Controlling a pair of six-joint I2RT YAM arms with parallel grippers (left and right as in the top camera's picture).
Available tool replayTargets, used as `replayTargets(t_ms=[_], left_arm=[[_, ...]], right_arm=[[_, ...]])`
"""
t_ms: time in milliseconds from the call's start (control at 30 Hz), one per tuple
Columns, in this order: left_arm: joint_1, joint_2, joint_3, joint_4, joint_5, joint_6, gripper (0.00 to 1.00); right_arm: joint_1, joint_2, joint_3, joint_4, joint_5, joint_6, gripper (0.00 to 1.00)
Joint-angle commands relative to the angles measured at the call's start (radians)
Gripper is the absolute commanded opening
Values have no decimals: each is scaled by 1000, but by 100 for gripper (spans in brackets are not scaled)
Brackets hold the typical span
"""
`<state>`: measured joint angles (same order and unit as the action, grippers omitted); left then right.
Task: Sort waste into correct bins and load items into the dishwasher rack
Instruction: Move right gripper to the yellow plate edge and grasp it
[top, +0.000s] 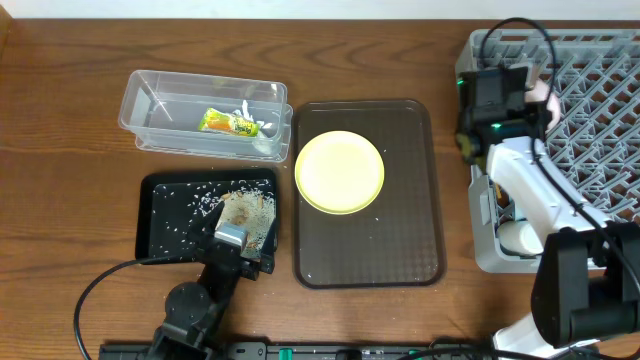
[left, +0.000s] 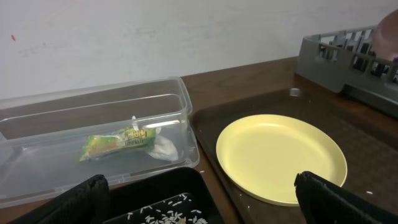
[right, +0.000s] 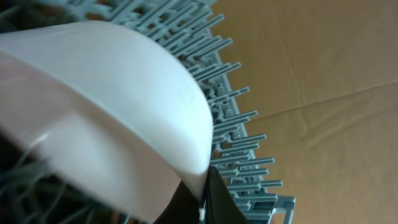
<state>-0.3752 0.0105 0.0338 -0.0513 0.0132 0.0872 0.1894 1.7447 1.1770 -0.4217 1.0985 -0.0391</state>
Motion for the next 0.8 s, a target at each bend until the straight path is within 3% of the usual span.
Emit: replayTargets(t_ms=[0, 233, 433, 533, 700, 767], left_arm=[[-3, -6, -30, -18, -5, 17, 97], [-3, -6, -30, -18, -5, 17, 97], [-3, -6, -30, -18, -5, 17, 97], [-3, -6, -30, -18, -5, 17, 97], [-3, -6, -30, -18, -5, 17, 97], [-3, -6, -30, -18, -5, 17, 97]], right_arm=[[45, 21, -3, -47, 5, 116, 6], [127, -10, -3, -187, -15, 282, 25], [191, -70, -2, -307, -199, 415, 25], [238, -119, -2, -332, -284, 436, 31], [345, -212, -2, -327, -537, 435, 48], [386, -231, -2, -328, -716, 435, 49]])
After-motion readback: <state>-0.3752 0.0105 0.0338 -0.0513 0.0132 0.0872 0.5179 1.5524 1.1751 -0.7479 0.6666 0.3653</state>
